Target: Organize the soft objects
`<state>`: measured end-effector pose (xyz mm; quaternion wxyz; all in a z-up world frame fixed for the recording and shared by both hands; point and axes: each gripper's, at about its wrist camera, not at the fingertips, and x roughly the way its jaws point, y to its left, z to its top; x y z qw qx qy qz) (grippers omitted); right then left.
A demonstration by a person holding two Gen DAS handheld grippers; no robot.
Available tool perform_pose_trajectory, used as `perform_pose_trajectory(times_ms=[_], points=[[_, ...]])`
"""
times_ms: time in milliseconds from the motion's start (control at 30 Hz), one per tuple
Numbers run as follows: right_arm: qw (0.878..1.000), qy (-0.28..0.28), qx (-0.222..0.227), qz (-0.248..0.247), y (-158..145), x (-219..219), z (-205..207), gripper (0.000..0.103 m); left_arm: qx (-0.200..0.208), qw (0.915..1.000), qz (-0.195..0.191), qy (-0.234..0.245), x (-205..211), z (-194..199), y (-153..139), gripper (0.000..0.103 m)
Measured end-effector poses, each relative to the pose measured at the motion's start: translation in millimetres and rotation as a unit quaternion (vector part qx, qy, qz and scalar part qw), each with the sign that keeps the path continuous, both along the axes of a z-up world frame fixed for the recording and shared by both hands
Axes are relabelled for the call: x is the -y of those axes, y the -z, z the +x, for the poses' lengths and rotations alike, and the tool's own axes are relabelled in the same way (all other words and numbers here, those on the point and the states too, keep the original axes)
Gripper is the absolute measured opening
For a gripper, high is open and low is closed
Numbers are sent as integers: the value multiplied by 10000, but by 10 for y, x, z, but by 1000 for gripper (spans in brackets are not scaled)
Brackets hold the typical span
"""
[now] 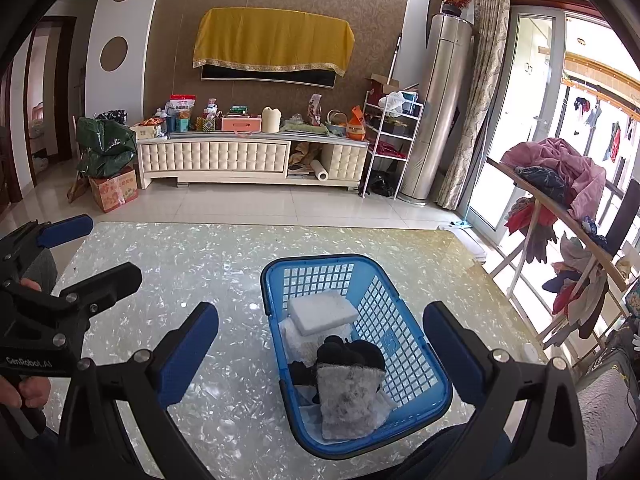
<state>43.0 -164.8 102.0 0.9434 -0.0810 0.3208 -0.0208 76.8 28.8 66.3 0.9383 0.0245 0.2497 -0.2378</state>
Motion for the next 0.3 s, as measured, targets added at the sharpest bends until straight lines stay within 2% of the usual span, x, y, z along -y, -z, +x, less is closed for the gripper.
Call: perform_pose_trajectory(times_ms=[300], points=[[10000,4,-27,-12,2,16,-13,102,48,9999,-7,-95,-20,-21,-10,103]])
